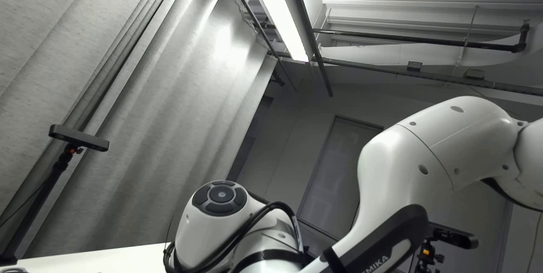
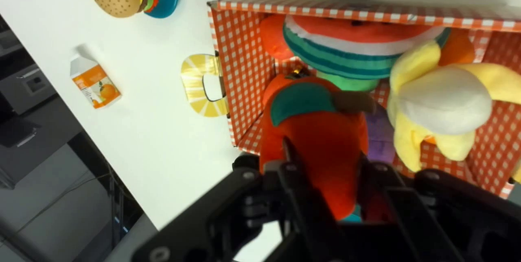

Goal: Remove the plush toys from the black tray and place them in the basket

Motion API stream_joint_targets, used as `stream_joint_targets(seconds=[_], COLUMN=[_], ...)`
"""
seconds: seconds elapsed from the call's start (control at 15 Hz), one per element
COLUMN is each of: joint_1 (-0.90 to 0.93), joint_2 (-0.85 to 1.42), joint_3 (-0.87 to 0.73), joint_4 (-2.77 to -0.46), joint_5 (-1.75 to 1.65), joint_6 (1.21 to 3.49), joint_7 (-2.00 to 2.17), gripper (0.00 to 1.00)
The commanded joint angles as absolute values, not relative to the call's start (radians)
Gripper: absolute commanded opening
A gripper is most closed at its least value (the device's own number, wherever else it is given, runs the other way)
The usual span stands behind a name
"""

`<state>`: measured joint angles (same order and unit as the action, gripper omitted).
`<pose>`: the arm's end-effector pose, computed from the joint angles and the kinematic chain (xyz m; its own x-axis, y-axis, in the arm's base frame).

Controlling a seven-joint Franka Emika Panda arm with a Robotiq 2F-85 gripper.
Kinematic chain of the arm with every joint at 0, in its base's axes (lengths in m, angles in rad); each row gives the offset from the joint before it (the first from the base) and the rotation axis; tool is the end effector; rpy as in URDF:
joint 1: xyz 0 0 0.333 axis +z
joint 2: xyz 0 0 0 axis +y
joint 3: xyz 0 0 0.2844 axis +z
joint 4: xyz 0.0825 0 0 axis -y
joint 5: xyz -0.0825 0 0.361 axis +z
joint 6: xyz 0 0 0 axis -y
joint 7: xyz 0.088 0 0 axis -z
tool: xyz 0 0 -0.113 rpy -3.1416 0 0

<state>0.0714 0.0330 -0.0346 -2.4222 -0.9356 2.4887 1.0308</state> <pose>0.4754 0.0185 0.2773 0.9254 -0.1458 0.3497 -0.2912 -0.8643 0.4101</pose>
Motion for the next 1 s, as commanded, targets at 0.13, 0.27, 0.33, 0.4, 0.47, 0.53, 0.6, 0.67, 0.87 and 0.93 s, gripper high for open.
stream_joint_targets(seconds=[0.13,0.27,0.33,0.4,0.47,0.53,0.6,0.67,0.87,0.93], joint_1=[0.05,0.057,0.061,0.063,0.064,0.066,0.066,0.067,0.068,0.065], joint_2=[0.165,0.196,0.208,0.218,0.226,0.234,0.24,0.246,0.256,0.209], joint_3=[-0.035,-0.031,-0.028,-0.027,-0.027,-0.027,-0.028,-0.029,-0.03,-0.027], joint_4=[-2.342,-2.329,-2.324,-2.32,-2.315,-2.311,-2.307,-2.303,-2.295,-2.325], joint_5=[-1.118,-1.122,-1.116,-1.111,-1.109,-1.109,-1.11,-1.113,-1.112,-1.096], joint_6=[2.488,2.48,2.476,2.473,2.472,2.473,2.476,2.478,2.484,2.481], joint_7=[1.198,1.217,1.221,1.222,1.223,1.225,1.228,1.23,1.233,1.212], gripper=[0.34,0.6,0.67,0.76,0.83,0.92,0.98,1.0,1.0,1.0])
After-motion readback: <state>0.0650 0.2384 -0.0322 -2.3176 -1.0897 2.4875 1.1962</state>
